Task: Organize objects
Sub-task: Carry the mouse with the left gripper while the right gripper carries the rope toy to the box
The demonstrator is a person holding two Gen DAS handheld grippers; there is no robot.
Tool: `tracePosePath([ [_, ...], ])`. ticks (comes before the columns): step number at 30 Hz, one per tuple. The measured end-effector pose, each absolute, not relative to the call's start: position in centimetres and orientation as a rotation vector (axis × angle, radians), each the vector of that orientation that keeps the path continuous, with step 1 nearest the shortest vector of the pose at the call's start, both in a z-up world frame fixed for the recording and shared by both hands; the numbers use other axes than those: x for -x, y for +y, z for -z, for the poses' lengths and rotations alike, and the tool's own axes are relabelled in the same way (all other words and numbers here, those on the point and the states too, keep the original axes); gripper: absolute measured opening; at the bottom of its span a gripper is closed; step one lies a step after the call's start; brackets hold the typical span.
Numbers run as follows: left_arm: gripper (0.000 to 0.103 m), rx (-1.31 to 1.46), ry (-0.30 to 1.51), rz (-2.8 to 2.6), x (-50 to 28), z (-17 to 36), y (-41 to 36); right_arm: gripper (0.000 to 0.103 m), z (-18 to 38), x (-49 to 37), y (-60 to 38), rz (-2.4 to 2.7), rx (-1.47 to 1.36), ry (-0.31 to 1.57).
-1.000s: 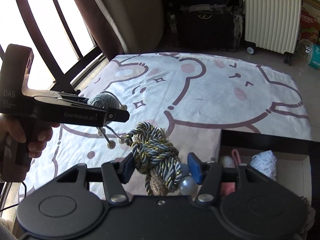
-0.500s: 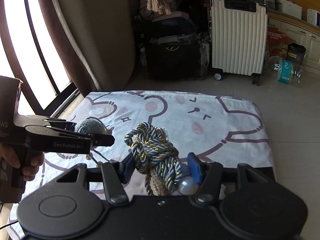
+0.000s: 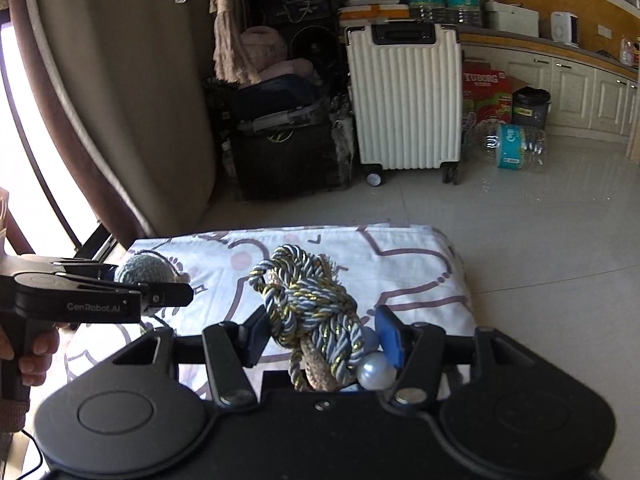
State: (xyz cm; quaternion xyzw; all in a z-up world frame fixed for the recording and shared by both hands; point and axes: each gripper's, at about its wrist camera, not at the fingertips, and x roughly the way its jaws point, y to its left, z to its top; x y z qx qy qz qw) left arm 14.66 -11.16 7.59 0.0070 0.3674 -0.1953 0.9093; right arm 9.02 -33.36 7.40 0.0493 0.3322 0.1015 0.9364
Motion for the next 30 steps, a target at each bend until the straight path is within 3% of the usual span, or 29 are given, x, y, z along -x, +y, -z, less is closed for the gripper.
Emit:
tracePosePath([
  [15, 0.053, 0.007, 0.752, 0.451, -15.2, -11.0, -18.2, 0.057, -10.0, -9.3, -38.1, -0.120, -0.163, 0.654],
  [30, 0.053, 0.073, 0.910, 0.457, -15.4, -2.8, -20.8, 0.057, 0.3, -10.9, -39.8, -0.023, -0.262, 0.867],
])
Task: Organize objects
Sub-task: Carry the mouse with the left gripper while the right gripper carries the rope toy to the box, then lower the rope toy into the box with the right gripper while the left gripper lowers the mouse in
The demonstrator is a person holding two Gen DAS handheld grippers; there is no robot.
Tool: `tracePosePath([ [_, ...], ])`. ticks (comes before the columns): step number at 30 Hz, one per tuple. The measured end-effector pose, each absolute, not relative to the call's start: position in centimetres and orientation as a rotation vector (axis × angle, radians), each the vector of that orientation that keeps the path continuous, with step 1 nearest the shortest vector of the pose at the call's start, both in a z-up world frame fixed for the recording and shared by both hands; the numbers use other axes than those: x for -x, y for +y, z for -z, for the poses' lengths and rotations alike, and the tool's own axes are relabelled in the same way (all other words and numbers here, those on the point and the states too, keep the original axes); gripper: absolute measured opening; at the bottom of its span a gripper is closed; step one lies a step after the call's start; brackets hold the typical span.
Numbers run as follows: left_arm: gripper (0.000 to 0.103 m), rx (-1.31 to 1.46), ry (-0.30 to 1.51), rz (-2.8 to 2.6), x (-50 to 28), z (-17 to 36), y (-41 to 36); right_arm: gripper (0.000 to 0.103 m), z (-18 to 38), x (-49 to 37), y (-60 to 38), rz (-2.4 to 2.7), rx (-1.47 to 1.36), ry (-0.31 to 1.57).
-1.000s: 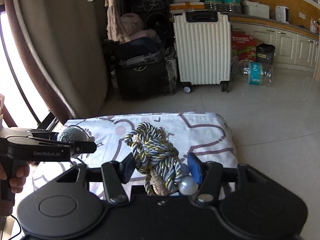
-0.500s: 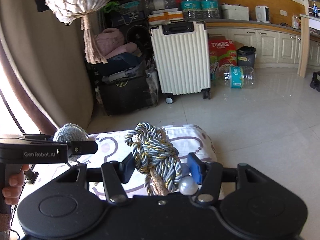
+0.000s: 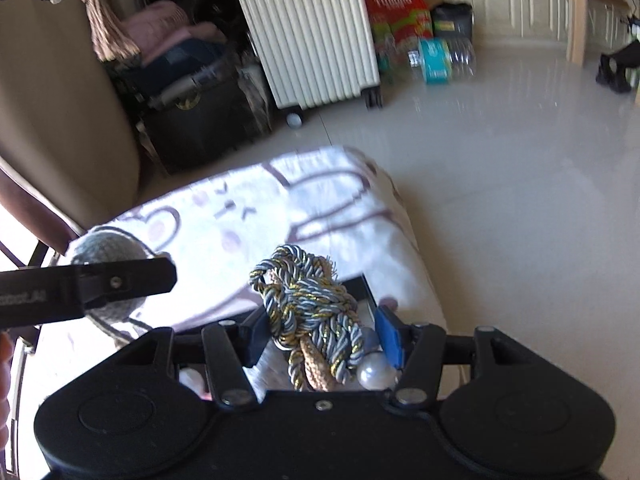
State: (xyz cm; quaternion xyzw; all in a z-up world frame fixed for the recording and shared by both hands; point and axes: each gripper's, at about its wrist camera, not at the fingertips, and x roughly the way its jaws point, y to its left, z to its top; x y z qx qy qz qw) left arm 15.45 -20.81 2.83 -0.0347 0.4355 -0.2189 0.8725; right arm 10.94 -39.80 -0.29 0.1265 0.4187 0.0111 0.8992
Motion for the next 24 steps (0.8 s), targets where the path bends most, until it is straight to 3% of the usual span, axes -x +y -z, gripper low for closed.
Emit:
tracePosePath([
  [15, 0.053, 0.055, 0.956, 0.429, -16.1, -0.3, -19.9, 0.059, 6.5, -13.0, -38.3, 0.030, -0.253, 0.988],
  [17, 0.053, 0.051, 0.962, 0.435, -16.1, -0.1, -20.0, 0.060, 6.5, -13.0, -38.0, 0.041, -0.248, 0.988],
  [20, 0.053, 0.051, 0.969, 0.437, -16.3, 0.2, -20.1, 0.070, 5.5, -12.6, -38.3, 0.021, -0.270, 0.967],
  [24, 0.053, 0.055, 0.971, 0.435, -16.7, 0.6, -20.1, 0.070, 3.6, -12.1, -38.7, 0.026, -0.267, 0.927],
])
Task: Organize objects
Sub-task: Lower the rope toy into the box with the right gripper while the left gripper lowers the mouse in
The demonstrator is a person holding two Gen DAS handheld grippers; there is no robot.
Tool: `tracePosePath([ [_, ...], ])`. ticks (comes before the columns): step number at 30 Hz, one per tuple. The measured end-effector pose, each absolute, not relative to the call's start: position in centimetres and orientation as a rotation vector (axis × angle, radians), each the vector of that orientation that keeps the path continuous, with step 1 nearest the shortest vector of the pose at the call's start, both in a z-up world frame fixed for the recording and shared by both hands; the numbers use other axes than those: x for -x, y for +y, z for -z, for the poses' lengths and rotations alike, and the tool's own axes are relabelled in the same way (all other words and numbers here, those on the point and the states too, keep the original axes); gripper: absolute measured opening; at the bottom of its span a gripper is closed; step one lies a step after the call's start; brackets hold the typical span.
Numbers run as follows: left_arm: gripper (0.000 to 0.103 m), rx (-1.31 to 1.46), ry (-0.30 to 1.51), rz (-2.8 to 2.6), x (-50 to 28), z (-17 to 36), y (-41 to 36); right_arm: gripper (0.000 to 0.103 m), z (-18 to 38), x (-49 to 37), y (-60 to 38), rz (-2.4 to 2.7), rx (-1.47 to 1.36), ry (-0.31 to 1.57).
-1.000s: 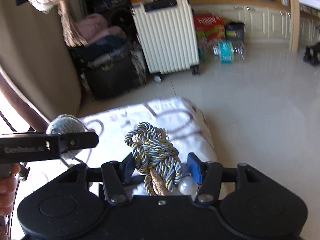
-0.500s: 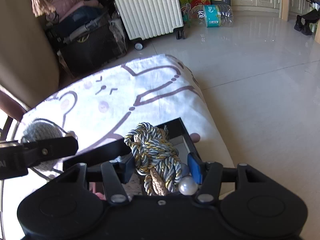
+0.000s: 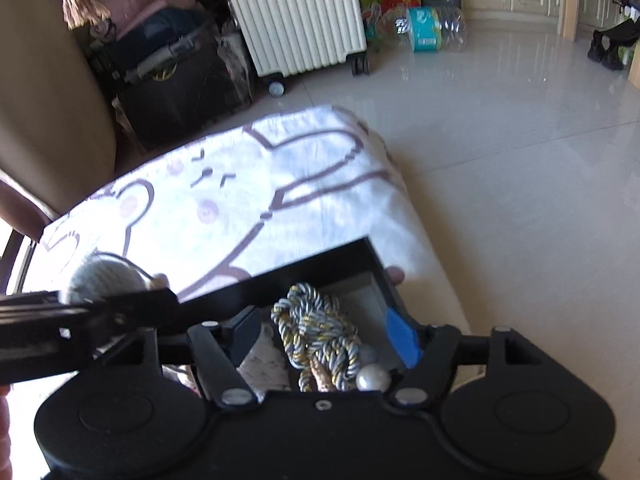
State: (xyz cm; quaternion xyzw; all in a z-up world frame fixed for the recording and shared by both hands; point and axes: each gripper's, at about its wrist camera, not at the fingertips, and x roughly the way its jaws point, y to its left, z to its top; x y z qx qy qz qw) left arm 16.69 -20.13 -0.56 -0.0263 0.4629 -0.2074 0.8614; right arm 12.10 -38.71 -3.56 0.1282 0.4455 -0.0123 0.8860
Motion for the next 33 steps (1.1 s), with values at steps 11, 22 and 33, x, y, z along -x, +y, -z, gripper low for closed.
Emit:
tracePosePath([
  [11, 0.053, -0.081, 0.947, 0.443, -16.1, 2.8, -21.3, 0.048, 3.5, -10.9, -39.5, 0.037, -0.349, 0.954],
  [22, 0.055, -0.071, 1.052, 0.465, -15.6, 4.8, -20.8, 0.043, 3.5, -10.8, -40.1, 0.048, -0.384, 0.936],
  [33, 0.048, 0.026, 1.027, 0.444, -16.3, 2.3, -19.5, 0.038, 3.8, -10.6, -40.4, 0.042, -0.403, 0.944],
])
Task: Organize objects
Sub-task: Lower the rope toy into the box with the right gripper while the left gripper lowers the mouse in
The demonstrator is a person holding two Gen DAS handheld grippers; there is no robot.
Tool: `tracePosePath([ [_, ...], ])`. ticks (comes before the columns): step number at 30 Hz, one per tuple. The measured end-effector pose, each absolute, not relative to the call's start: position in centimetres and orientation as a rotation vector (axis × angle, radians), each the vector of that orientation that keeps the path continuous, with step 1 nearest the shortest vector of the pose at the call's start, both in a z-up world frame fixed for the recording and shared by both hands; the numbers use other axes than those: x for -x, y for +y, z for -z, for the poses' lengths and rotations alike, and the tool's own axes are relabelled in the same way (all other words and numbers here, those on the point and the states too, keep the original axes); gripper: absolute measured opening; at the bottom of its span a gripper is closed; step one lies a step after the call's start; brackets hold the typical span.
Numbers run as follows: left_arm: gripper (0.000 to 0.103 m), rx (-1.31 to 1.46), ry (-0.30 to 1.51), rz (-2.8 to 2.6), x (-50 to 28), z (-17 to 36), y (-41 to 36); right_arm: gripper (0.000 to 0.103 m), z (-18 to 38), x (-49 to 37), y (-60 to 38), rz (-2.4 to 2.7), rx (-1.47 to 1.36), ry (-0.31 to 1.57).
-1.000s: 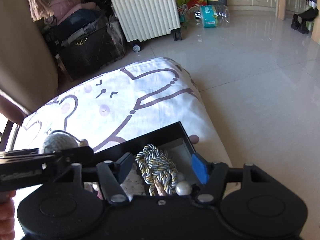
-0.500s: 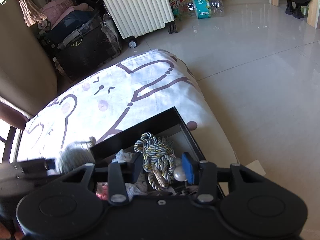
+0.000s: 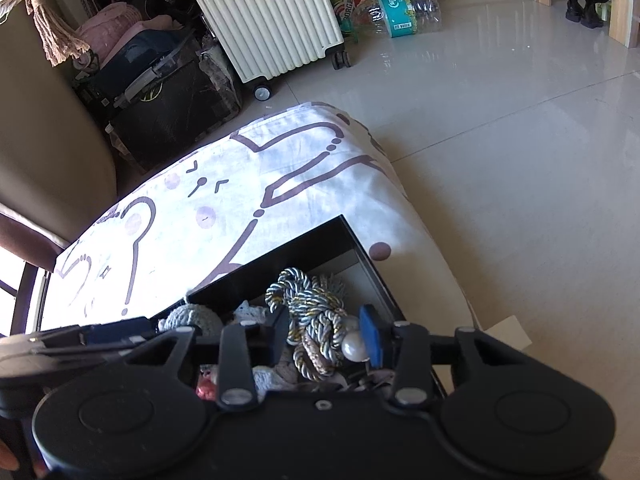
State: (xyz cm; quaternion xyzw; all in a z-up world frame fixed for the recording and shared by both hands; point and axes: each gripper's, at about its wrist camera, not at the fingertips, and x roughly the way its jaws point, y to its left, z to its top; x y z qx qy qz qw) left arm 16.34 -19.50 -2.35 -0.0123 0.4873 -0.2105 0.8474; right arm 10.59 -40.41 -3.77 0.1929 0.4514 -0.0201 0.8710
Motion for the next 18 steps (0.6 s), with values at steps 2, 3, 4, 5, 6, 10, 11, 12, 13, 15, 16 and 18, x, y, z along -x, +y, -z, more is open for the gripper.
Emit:
tracePosePath([
  [2, 0.034, 0.037, 1.024, 0.439, -16.5, 2.2, -19.3, 0.035, 4.0, -10.7, -40.4, 0.040, -0.406, 0.944],
  [3, 0.027, 0.035, 1.021, 0.438, -16.5, 2.2, -19.3, 0.034, 4.1, -10.8, -40.3, 0.035, -0.402, 0.945],
  [4, 0.025, 0.033, 1.016, 0.438, -16.5, 2.2, -19.4, 0.032, 4.3, -10.9, -40.1, 0.030, -0.399, 0.948],
  [5, 0.022, 0.030, 1.014, 0.444, -16.4, 2.2, -19.5, 0.030, 4.5, -11.0, -40.0, 0.028, -0.398, 0.953],
  [6, 0.017, 0.021, 1.014, 0.450, -16.4, 2.3, -19.8, 0.028, 4.8, -11.1, -39.9, 0.028, -0.400, 0.966],
  [10, 0.015, -0.050, 1.000, 0.457, -16.0, 2.5, -20.8, 0.027, 6.2, -11.2, -39.4, 0.044, -0.382, 1.006],
  [11, 0.015, -0.062, 1.001, 0.455, -15.9, 2.7, -20.9, 0.027, 6.4, -11.1, -39.4, 0.043, -0.382, 1.003],
  [12, 0.015, -0.075, 1.003, 0.453, -15.9, 2.8, -21.0, 0.027, 6.5, -11.1, -39.5, 0.042, -0.385, 1.004],
  [13, 0.015, -0.086, 1.005, 0.451, -15.9, 3.1, -21.1, 0.027, 6.6, -11.1, -39.5, 0.042, -0.388, 1.005],
  [15, 0.015, -0.093, 1.017, 0.445, -16.0, 3.6, -21.0, 0.027, 6.5, -11.1, -39.4, 0.046, -0.384, 1.007],
  [16, 0.015, -0.086, 1.023, 0.446, -16.1, 3.8, -20.7, 0.027, 6.5, -11.0, -39.3, 0.047, -0.380, 1.006],
  [18, 0.015, -0.067, 1.025, 0.450, -16.2, 4.1, -20.4, 0.027, 6.4, -11.0, -39.2, 0.048, -0.371, 1.005],
])
